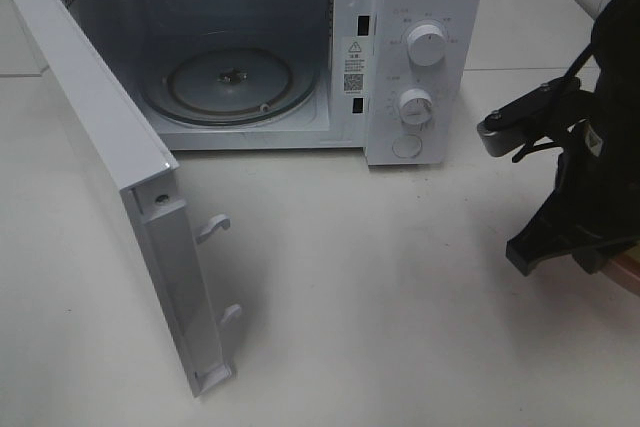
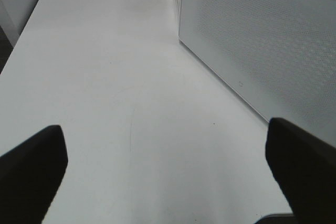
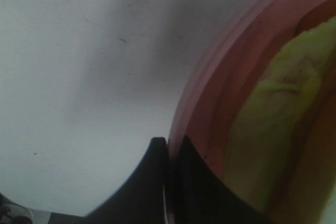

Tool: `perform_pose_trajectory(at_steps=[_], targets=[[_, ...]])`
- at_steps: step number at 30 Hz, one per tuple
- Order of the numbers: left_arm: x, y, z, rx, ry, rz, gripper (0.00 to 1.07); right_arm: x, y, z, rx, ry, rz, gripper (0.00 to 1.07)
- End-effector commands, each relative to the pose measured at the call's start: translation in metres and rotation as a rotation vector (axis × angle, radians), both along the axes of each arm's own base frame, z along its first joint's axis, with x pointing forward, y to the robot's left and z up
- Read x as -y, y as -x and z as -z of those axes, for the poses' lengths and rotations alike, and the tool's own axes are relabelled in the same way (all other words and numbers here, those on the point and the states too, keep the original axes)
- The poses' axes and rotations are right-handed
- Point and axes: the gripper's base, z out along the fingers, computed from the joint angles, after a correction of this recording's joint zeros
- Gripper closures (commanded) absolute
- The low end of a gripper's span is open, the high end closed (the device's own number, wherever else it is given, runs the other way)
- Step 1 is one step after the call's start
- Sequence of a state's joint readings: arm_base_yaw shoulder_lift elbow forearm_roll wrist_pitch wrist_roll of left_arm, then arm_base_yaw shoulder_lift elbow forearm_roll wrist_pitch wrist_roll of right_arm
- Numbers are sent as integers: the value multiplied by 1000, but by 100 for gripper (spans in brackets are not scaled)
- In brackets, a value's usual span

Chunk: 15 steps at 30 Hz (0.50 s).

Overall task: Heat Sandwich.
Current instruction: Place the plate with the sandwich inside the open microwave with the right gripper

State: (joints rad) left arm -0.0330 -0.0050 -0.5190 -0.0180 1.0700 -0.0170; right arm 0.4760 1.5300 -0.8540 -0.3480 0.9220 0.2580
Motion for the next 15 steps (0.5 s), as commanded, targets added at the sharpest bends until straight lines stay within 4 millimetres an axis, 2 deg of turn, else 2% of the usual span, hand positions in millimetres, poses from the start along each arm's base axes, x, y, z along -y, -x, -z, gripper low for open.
perform_pose_trajectory(at_steps=[1,15], targets=[[0,2,1,14,1,0,9,-10,11,-5,-20,36,-102,107],[0,2,1,14,1,0,9,-53,37,-7,-39,51,-403,107]])
